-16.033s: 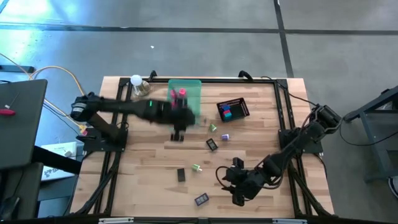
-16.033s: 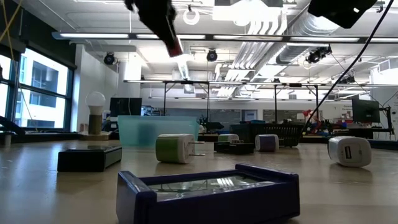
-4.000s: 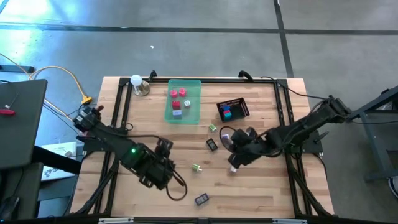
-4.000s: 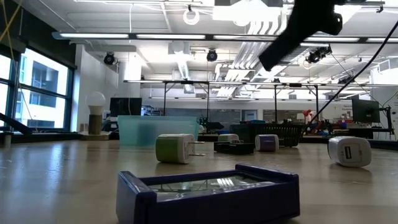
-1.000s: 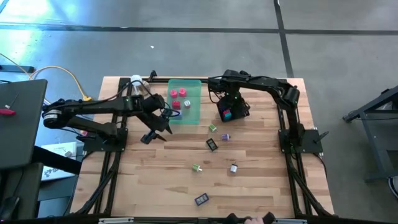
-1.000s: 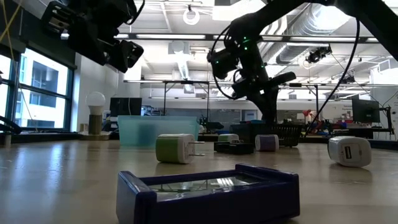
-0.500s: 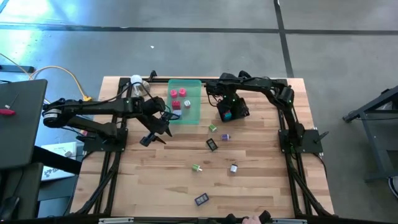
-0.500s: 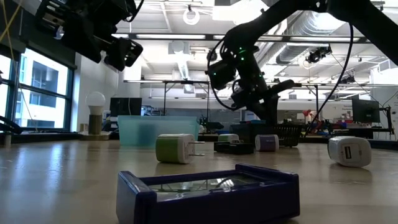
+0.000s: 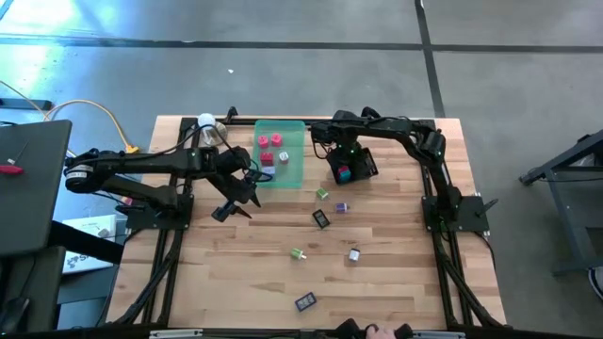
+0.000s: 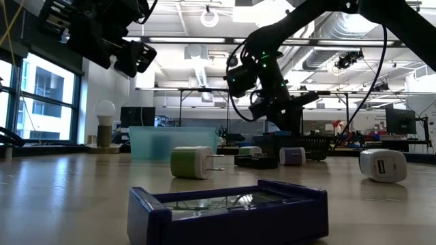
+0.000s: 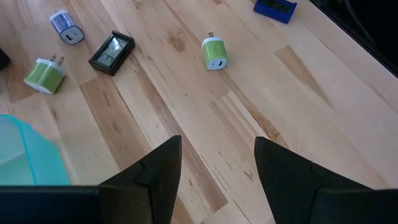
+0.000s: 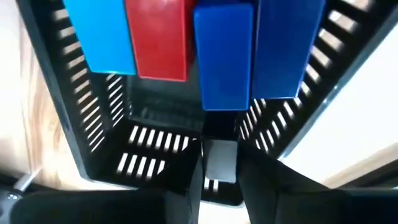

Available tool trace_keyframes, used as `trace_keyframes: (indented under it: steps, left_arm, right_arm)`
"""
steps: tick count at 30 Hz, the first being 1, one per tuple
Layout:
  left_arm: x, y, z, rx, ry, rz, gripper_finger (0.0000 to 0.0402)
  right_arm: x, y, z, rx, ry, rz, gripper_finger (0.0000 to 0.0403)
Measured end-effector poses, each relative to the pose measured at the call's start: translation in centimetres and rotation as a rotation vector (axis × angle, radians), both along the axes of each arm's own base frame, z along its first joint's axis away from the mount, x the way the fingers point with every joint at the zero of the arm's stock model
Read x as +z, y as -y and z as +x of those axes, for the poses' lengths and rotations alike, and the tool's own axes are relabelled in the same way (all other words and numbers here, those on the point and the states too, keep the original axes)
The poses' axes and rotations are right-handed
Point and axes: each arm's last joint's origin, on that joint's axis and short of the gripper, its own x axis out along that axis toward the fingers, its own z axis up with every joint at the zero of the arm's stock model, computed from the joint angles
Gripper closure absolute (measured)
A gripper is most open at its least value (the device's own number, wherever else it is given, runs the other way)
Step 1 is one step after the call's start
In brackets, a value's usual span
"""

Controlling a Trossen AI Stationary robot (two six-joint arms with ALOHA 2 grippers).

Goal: Pick & Place Office items
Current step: Put the bottom black digital clock into the black bin

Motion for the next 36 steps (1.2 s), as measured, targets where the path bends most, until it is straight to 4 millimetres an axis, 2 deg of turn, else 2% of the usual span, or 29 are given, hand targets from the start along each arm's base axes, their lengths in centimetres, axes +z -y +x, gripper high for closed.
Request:
trace_keyframes:
  steps: [5, 19, 36]
  left_arm:
    - [0.00, 0.00, 0.00, 0.001, 0.000, 0.000, 0.0208]
    - [0.00, 0.00, 0.00, 0.002, -0.001, -0.002, 0.0208]
    - [0.02, -0.01, 0.03, -0.006, 0.007, 0.006, 0.0208]
  right_arm:
    - [-0.05, 0.05, 0.18, -0.054, 0.023, -0.030, 0.0308]
    - [-0.08, 0.11, 0.30, -0.147, 0.047, -0.070, 0.0308]
    - [0.00, -0.01, 0.02, -0.165, 0.017, -0.072, 0.0308]
